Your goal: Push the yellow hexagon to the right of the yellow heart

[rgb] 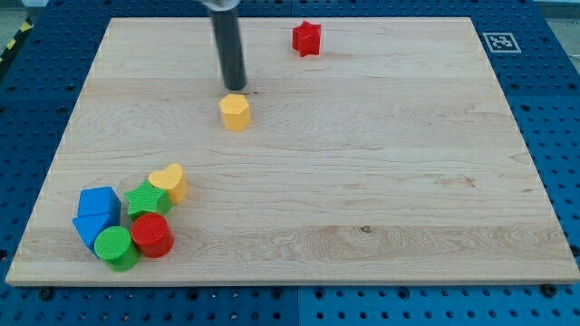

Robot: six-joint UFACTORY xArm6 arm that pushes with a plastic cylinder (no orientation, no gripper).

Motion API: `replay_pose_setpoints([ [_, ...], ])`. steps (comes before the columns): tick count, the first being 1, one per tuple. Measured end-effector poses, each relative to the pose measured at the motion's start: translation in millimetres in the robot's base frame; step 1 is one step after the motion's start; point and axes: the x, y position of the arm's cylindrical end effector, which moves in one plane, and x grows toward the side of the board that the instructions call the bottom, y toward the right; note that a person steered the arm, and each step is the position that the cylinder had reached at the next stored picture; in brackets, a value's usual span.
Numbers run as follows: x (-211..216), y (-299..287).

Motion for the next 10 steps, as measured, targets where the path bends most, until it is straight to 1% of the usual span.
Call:
replay_pose_setpoints([
  [2, 38, 1],
  [5, 68, 1],
  [8, 138, -17],
  [10, 146, -28],
])
